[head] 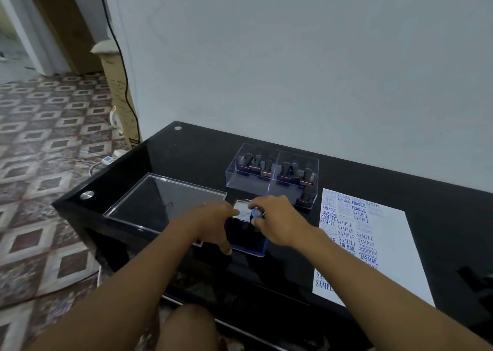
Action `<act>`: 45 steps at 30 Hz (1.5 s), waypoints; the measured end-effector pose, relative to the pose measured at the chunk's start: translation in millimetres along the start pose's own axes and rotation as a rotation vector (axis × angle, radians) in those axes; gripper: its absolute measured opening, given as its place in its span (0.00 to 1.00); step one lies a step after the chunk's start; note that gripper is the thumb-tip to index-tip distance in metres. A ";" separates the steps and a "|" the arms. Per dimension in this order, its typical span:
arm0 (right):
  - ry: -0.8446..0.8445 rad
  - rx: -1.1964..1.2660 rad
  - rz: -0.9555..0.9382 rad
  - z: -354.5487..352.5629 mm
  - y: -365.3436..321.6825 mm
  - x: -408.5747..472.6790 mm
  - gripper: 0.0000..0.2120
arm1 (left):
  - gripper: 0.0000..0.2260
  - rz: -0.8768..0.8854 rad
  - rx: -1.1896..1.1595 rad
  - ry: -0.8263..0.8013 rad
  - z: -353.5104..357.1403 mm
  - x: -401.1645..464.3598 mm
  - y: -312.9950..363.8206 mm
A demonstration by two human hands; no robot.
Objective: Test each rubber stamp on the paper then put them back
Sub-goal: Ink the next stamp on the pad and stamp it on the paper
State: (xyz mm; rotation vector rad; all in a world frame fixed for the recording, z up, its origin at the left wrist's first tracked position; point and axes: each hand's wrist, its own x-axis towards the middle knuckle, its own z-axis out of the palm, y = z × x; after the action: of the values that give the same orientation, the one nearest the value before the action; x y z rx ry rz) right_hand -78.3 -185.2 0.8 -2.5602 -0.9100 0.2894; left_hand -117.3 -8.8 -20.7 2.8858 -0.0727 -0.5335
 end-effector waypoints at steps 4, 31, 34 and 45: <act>-0.024 -0.062 -0.063 10.7 -3.7 3.0 0.08 | 0.43 -0.008 0.032 -0.010 2.2 2.0 -3.1; 0.033 -0.120 -0.166 21.0 0.2 -4.2 0.16 | 0.36 -0.063 0.041 0.035 0.4 5.5 2.0; 0.093 -0.052 -0.117 11.3 5.4 -7.6 0.17 | 0.41 -0.086 0.131 0.000 -0.9 5.1 6.5; 0.281 -0.005 0.103 -45.3 101.7 -69.3 0.08 | 0.44 0.136 0.041 0.012 -9.7 45.5 106.0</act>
State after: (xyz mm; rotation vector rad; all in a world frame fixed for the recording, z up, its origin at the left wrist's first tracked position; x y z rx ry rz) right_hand -60.2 -315.1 0.6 -2.5715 -0.6772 -0.0450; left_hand -72.5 -114.4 -5.4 2.8963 -0.2789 -0.4952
